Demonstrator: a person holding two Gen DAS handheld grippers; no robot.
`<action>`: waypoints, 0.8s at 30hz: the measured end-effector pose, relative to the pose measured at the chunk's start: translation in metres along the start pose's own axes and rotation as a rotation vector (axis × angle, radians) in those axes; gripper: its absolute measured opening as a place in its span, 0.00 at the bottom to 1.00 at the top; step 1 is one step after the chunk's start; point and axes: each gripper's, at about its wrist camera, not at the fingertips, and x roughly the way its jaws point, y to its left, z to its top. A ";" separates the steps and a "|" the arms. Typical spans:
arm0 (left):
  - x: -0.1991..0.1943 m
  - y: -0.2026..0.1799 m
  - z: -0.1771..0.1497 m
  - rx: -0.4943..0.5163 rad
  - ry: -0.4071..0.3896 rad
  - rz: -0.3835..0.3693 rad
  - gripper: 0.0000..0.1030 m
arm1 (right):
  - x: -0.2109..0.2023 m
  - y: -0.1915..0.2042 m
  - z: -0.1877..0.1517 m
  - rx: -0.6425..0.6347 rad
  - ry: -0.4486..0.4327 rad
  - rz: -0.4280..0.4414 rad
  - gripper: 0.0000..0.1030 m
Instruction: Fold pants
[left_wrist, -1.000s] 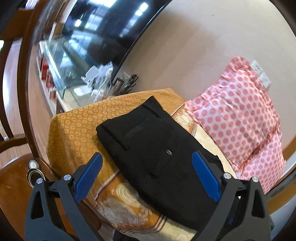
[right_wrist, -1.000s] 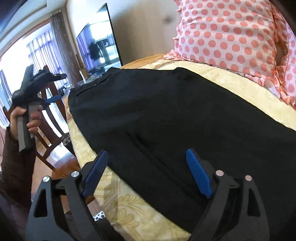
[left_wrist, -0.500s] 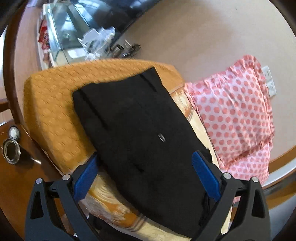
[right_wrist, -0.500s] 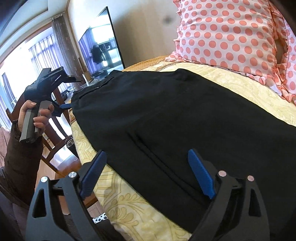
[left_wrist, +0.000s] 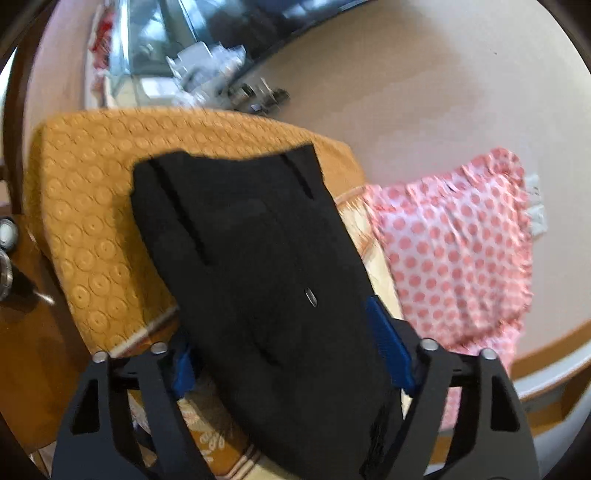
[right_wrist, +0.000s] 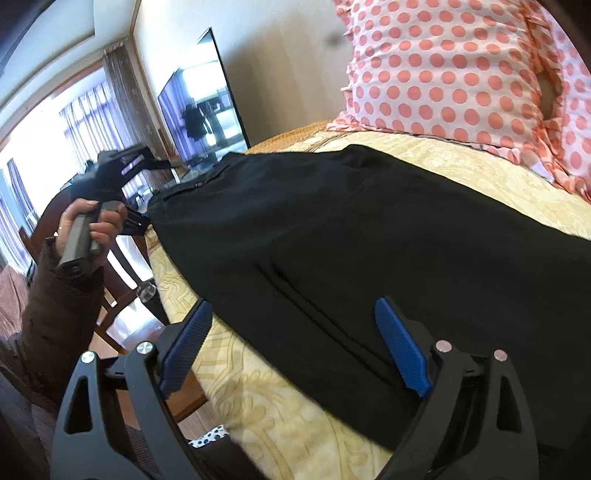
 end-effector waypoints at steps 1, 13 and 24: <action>0.000 -0.008 -0.002 0.045 -0.057 0.073 0.43 | -0.007 -0.003 -0.003 0.010 -0.015 0.004 0.87; -0.015 -0.189 -0.088 0.674 -0.163 0.024 0.13 | -0.122 -0.070 -0.047 0.203 -0.217 -0.168 0.89; 0.018 -0.294 -0.368 1.304 0.262 -0.386 0.13 | -0.202 -0.116 -0.105 0.406 -0.340 -0.339 0.90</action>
